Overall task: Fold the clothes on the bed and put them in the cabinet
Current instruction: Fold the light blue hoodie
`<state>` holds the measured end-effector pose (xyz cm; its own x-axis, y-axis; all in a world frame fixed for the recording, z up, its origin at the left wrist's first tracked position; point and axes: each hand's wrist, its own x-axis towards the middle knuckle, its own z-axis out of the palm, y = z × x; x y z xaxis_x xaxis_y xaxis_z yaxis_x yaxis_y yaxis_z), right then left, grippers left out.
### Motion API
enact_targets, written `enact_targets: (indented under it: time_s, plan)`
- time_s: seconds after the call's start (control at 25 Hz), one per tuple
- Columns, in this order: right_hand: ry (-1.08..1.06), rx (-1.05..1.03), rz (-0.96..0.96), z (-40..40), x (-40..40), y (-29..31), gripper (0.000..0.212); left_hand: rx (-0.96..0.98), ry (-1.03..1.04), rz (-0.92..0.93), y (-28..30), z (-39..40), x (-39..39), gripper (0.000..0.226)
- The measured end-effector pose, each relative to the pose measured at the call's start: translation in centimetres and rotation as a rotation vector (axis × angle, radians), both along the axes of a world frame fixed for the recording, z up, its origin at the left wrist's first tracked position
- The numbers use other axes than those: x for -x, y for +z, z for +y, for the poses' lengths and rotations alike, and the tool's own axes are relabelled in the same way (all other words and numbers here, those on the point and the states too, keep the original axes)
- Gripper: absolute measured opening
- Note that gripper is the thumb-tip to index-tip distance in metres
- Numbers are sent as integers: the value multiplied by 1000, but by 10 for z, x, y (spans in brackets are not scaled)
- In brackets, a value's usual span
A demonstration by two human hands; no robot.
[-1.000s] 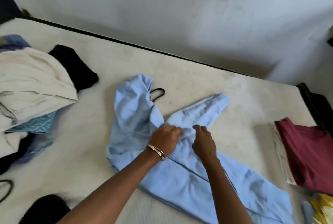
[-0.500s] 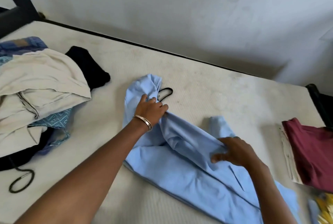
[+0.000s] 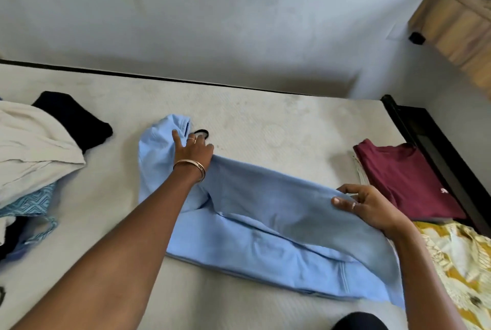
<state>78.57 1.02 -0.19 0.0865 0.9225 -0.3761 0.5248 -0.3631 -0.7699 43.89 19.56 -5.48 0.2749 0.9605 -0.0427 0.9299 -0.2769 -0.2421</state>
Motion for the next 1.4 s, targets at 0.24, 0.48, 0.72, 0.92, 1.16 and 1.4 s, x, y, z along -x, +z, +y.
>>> enact_targets:
  time_s: [0.24, 0.48, 0.72, 0.92, 1.16, 1.4]
  plan:
    - [-253, 109, -687, -31, -36, -101, 44, 43, -442, -113, -85, -79, -34, 41]
    - [-428, -107, -97, -87, -55, -117, 62, 179, -233, -152, -109, -83, -63, 73]
    - [-507, -192, 208, -68, -54, -93, 61, 171, -275, -146, -106, -53, -53, 47]
    - [-438, -200, 528, -49, -54, -73, 42, 73, -61, -494, -103, -58, -39, 39]
    - [-316, 270, -132, -56, -76, -114, 41, 44, 446, -834, -110, -122, -27, 60]
    - [-339, -8, -785, -18, 5, -120, 32, -53, 124, -435, -130, -130, -2, 58]
